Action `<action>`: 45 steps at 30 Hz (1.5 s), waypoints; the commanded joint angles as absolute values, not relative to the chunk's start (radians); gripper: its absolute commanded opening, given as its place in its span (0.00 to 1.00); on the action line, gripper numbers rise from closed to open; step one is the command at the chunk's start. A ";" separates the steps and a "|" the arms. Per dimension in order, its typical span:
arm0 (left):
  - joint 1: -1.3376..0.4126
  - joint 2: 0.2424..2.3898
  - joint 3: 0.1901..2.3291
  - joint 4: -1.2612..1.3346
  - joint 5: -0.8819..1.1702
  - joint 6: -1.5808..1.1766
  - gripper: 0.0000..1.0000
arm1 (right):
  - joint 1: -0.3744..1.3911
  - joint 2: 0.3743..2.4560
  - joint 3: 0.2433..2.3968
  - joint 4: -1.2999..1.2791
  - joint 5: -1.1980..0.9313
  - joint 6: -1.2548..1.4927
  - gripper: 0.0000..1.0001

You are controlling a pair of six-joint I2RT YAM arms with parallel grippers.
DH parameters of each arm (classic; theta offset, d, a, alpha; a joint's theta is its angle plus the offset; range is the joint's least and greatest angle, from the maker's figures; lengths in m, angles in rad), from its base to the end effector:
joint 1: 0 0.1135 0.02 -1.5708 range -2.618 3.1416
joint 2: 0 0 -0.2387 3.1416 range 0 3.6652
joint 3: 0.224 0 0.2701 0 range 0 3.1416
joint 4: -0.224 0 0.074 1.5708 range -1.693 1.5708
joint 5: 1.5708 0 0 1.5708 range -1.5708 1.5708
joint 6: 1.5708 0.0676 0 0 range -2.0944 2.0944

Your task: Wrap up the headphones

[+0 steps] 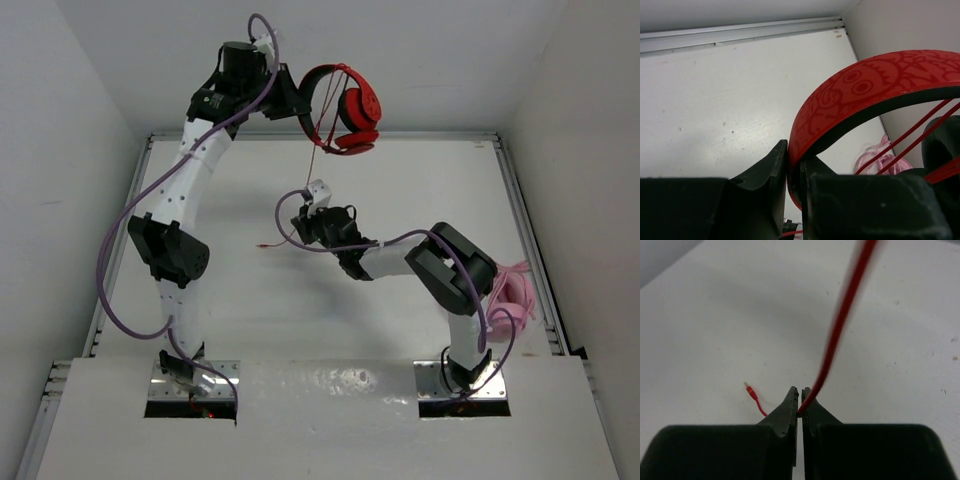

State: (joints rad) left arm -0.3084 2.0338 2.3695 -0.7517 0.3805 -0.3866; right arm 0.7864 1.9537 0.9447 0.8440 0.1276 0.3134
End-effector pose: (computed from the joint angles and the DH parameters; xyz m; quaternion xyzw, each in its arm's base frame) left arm 0.4503 -0.1698 0.4152 0.0710 0.8262 -0.3315 0.4500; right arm 0.3165 0.3049 0.1208 -0.1383 0.7499 0.2957 0.5754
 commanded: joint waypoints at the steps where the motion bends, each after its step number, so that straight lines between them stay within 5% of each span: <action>1: -0.299 2.006 2.419 -0.655 0.457 -0.408 0.00 | 0.761 1.980 0.919 0.817 0.103 0.343 0.00; 7: -0.282 1.987 2.385 -0.620 0.550 -0.399 0.00 | 0.669 1.973 0.859 0.901 0.052 0.485 0.00; 13: -0.282 1.965 2.249 -0.554 0.922 -0.194 0.00 | 0.491 1.893 0.714 1.165 -0.086 0.709 0.00; 21: -0.282 1.914 2.157 -0.897 0.669 0.372 0.00 | 0.272 1.641 0.715 1.117 -0.368 0.693 0.00; 27: -0.349 1.870 2.062 -0.988 0.439 0.703 0.00 | 0.219 1.571 0.836 0.837 -0.549 0.637 0.00; 38: -0.448 1.832 1.801 -0.720 -0.155 0.693 0.00 | 0.221 1.552 1.098 0.165 -0.630 0.507 0.00; 45: -0.480 1.807 1.672 -0.478 -0.461 0.732 0.00 | 0.221 1.632 1.402 -0.582 -0.692 0.143 0.00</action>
